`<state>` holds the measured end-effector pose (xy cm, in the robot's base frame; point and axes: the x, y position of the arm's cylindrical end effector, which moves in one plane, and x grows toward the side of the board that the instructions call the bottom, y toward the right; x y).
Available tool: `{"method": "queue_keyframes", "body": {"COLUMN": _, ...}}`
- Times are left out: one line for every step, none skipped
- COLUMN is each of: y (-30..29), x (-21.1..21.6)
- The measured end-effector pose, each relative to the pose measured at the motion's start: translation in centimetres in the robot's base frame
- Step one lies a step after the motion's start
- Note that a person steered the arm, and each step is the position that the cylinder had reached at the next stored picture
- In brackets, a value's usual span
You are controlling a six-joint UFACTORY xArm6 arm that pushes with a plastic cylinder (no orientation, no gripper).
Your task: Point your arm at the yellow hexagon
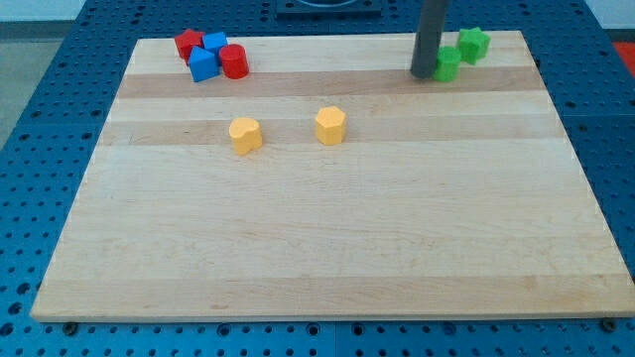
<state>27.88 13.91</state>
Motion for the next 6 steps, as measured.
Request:
{"method": "queue_keyframes", "body": {"y": 1.9, "x": 0.0}}
{"method": "queue_keyframes", "body": {"y": 2.4, "x": 0.5}}
{"method": "queue_keyframes", "body": {"y": 1.4, "x": 4.0}}
{"method": "queue_keyframes", "body": {"y": -0.7, "x": 8.1}}
{"method": "queue_keyframes", "body": {"y": -3.4, "x": 12.1}}
{"method": "queue_keyframes", "body": {"y": -6.6, "x": 14.9}}
